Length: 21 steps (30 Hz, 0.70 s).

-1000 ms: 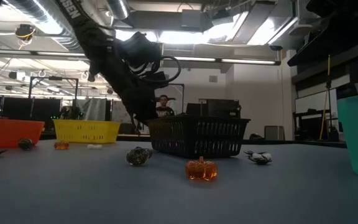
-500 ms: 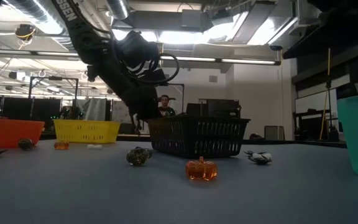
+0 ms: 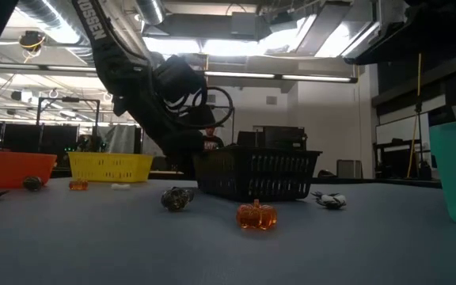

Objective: Sort Halloween decoration
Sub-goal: Put the violet witch hat toy into the top yellow bin

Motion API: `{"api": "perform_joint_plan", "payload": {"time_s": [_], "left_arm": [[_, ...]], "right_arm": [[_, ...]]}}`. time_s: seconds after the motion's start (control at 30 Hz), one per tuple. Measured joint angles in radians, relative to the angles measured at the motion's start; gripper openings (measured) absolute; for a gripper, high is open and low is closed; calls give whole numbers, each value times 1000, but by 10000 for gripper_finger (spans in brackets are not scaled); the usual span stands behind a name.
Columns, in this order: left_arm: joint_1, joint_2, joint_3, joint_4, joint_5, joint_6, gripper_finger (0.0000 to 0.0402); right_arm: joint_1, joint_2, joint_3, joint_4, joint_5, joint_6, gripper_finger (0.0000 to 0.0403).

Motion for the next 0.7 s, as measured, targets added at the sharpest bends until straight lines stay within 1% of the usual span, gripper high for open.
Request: {"api": "perform_joint_plan", "payload": {"time_s": [0.13,0.43,0.7], "left_arm": [[0,0,0,0,0,1,202],[0,0,0,-5,0,1,145],[0,0,0,-6,-2,1,106]], "right_arm": [[0,0,0,0,4,0,215],[0,0,0,0,18,-17,215],[0,0,0,0,18,-18,215]]}}
